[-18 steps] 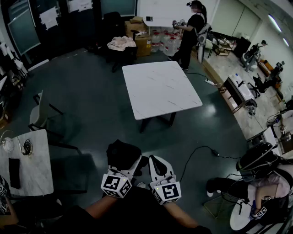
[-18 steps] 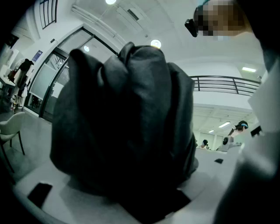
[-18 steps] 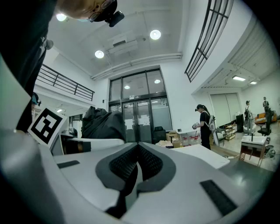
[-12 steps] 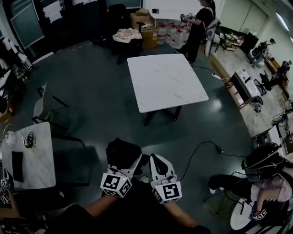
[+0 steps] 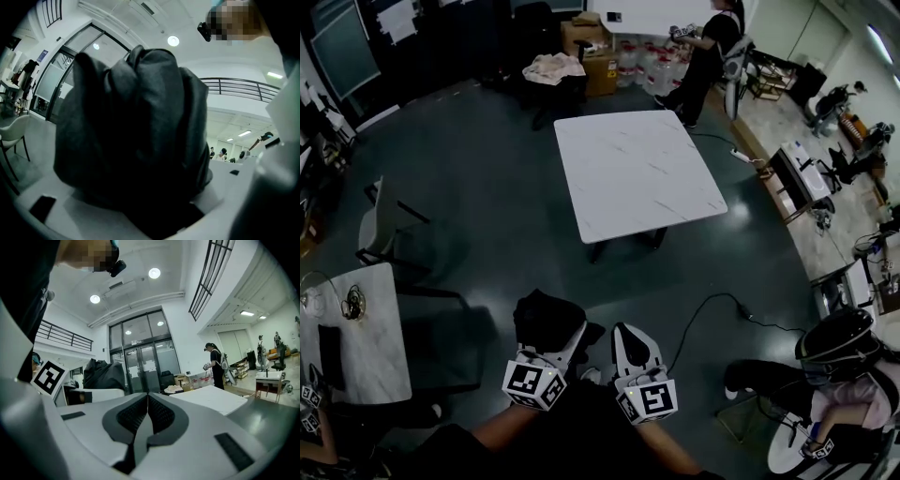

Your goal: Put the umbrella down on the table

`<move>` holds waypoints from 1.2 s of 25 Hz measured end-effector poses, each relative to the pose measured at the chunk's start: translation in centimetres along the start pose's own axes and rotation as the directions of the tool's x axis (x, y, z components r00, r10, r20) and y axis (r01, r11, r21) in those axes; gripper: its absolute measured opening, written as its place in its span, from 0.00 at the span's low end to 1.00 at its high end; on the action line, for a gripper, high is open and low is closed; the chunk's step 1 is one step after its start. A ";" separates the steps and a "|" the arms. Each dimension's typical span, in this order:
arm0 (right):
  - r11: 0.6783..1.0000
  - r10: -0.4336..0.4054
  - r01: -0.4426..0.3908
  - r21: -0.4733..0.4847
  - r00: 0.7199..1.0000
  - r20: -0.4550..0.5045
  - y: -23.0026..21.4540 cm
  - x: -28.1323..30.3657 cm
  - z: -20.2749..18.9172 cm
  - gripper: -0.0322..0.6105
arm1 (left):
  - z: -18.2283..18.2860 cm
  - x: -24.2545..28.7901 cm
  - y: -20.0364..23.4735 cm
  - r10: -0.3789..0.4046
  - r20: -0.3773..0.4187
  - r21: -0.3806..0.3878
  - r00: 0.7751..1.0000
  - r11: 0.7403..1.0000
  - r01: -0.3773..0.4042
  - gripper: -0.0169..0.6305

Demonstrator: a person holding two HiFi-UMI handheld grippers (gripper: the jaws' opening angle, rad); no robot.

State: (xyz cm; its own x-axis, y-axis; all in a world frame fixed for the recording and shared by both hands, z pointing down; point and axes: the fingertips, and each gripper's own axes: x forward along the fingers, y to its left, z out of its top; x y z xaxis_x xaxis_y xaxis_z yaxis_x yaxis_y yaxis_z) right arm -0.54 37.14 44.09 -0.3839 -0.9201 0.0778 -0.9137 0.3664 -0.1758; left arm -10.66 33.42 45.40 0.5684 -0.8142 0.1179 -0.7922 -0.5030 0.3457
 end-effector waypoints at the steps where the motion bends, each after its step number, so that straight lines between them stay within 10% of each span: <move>1: 1.000 -0.009 0.009 -0.007 1.000 -0.011 -0.6 0.8 -0.1 0.08 | 0.1 1.0 0.5 -0.008 -0.002 -0.001 1.000 1.000 0.008 0.56; 19: 0.994 -0.012 0.000 -0.108 0.993 -0.114 -3.8 26.0 2.9 0.08 | 7.4 18.0 17.0 -0.102 -0.014 -0.140 0.995 0.985 0.099 0.56; 30: 0.993 -0.108 0.102 -0.052 0.985 -0.136 -7.8 31.0 1.8 0.08 | 8.2 24.4 22.5 -0.135 -0.080 -0.162 0.988 0.979 0.121 0.56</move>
State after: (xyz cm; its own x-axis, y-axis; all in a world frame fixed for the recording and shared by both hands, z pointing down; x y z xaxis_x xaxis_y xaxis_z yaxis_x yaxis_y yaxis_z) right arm -5.05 5.50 46.09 -0.2976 -0.9269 0.2286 -0.9537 0.2778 -0.1153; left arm -16.42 -0.17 48.42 0.6864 -0.7128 0.1440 -0.6709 -0.5443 0.5037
